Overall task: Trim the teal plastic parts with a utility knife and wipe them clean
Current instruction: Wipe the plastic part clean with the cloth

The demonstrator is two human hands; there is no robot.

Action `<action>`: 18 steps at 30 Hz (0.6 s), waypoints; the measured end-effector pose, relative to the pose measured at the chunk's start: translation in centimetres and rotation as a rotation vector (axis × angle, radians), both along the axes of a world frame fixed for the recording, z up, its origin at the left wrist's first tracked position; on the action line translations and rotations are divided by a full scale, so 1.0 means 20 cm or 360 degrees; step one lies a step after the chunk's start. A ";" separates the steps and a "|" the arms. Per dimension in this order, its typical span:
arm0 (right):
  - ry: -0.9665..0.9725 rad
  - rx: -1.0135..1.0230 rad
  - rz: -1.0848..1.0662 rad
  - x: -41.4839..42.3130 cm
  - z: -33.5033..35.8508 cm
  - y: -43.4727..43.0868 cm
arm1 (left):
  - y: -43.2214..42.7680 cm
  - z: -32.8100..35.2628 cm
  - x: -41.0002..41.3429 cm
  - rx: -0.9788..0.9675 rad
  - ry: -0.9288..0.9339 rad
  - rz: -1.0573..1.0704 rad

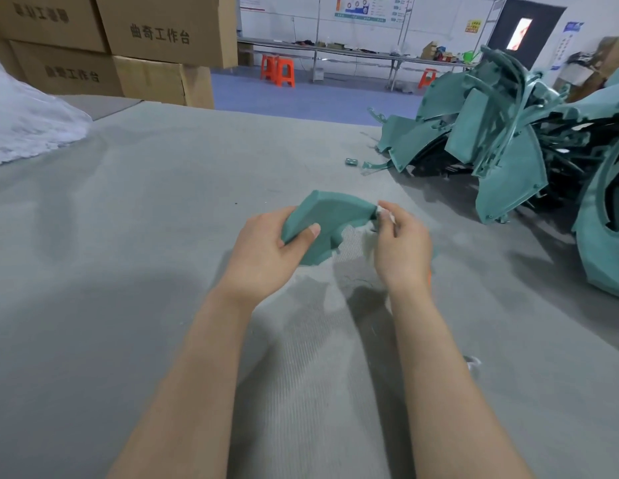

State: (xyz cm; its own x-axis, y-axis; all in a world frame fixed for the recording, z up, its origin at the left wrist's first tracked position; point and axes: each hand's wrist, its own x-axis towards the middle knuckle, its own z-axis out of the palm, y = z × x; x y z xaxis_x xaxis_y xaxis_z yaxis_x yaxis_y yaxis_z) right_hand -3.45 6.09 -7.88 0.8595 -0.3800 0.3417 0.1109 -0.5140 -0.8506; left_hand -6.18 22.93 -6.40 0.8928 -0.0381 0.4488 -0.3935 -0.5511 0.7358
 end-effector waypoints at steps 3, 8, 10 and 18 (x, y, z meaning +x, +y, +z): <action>-0.0054 0.0110 -0.0187 0.00 0.01 -0.05 | 0.03 0.00 0.02 -0.0355 -0.0041 0.0120; 0.0464 -0.0064 0.0585 -0.08 0.04 0.08 | 0.04 -0.01 0.04 -0.0428 -0.0117 0.0210; 0.0549 -0.0117 0.0700 -0.09 0.05 0.10 | 0.03 -0.01 0.05 -0.0453 -0.0128 0.0215; 0.1156 -0.0560 -0.0272 -0.05 0.00 -0.13 | 0.03 -0.01 0.04 -0.0544 -0.0091 0.0182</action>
State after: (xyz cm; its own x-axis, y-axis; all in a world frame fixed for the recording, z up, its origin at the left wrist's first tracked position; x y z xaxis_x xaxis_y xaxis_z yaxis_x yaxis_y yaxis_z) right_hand -4.36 3.41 -7.91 0.8524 -0.4998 -0.1536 -0.5085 -0.7239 -0.4663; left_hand -5.38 23.43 -6.59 0.8557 0.2214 0.4676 -0.3892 -0.3200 0.8638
